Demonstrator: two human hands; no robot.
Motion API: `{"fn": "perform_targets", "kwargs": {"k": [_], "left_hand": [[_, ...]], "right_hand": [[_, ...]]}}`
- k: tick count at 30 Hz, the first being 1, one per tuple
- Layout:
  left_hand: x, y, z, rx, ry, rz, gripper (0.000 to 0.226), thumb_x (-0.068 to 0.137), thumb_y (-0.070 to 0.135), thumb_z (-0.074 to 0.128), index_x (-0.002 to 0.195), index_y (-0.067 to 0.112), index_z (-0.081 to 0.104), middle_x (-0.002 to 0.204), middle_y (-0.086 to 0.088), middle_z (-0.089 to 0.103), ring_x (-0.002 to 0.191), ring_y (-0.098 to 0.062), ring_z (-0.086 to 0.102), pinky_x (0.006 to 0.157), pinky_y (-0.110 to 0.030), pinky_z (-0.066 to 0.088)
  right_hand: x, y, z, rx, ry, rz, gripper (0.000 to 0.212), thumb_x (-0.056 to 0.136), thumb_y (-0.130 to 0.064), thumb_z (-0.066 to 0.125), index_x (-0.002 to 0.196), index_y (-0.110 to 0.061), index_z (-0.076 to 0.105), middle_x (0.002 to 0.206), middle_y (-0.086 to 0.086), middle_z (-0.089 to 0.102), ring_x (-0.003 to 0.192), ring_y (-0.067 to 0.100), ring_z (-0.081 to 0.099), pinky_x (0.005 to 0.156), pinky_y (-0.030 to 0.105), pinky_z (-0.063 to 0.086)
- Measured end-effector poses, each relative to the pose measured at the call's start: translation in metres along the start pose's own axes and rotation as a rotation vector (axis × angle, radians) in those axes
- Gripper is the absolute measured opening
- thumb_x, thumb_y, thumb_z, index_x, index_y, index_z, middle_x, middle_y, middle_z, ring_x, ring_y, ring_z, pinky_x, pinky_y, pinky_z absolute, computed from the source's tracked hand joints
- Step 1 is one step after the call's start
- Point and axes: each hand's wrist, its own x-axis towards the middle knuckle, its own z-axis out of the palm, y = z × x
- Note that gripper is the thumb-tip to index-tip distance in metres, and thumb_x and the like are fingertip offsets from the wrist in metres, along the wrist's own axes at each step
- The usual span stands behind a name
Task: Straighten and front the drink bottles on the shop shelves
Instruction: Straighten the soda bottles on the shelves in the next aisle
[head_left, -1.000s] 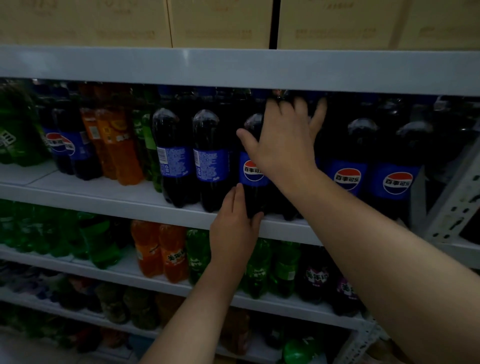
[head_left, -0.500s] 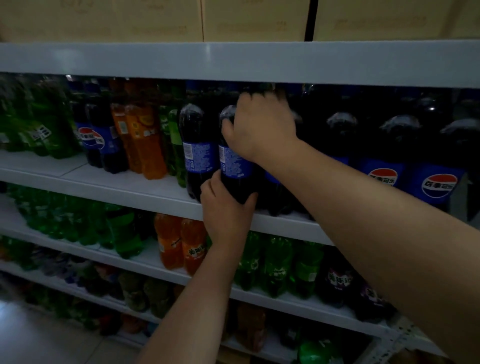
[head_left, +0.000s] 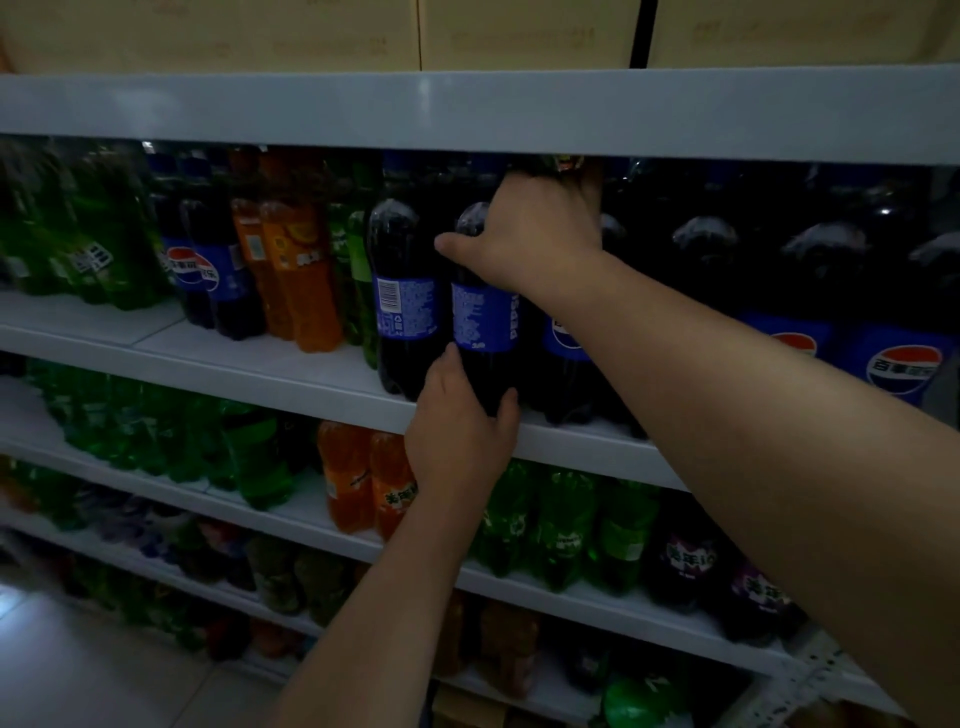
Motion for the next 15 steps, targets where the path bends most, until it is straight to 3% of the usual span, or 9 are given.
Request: {"fn": "perform_targets", "kwargs": {"k": [2,5,9,12,15], "left_hand": [[-0.001,0.0,-0.002,0.03,-0.004,-0.022,0.096,0.073,0.055,0.073,0.146,0.013,0.027,0.139,-0.008,0.037,0.122,-0.025,0.044,0.086,-0.037,0.049],[0.003,-0.002,-0.005,-0.074,-0.044,-0.062,0.093,0.073,0.04,0.079,0.145,0.012,0.028,0.134,-0.007,0.039,0.122,-0.022,0.043,0.094,-0.031,0.042],[0.006,-0.012,-0.012,-0.16,-0.129,-0.015,0.077,0.085,0.029,0.07,0.147,0.014,0.026,0.139,-0.006,0.041,0.123,-0.018,0.042,0.093,-0.02,0.033],[0.008,-0.018,-0.017,-0.062,-0.229,0.077,0.078,0.093,0.032,0.059,0.152,0.01,0.013,0.148,-0.012,0.035,0.128,-0.024,0.042,0.097,-0.03,0.039],[0.01,-0.019,-0.021,0.104,-0.27,0.133,0.08,0.096,0.037,0.052,0.152,0.007,0.004,0.149,-0.014,0.033,0.118,-0.028,0.051,0.085,-0.037,0.048]], "right_hand": [[0.001,-0.001,-0.001,0.049,-0.024,0.012,0.063,0.065,-0.079,0.056,0.089,-0.021,0.047,0.099,0.004,0.065,0.1,0.025,0.058,0.098,0.044,0.025],[0.001,-0.002,-0.003,0.061,-0.07,0.017,0.069,0.066,-0.077,0.056,0.101,-0.018,0.049,0.102,0.005,0.065,0.103,0.026,0.058,0.103,0.047,0.02],[0.002,0.002,-0.008,0.014,-0.177,-0.003,0.05,0.072,-0.069,0.045,0.08,-0.019,0.044,0.076,0.0,0.047,0.089,0.024,0.05,0.103,0.05,0.018],[0.006,0.003,-0.009,0.066,-0.24,0.005,0.042,0.071,-0.063,0.049,0.067,-0.022,0.04,0.068,-0.004,0.041,0.078,0.02,0.041,0.102,0.047,0.024],[0.008,0.002,-0.01,0.113,-0.238,0.023,0.045,0.07,-0.061,0.059,0.077,-0.019,0.042,0.067,-0.006,0.039,0.077,0.019,0.04,0.1,0.044,0.027]]}}
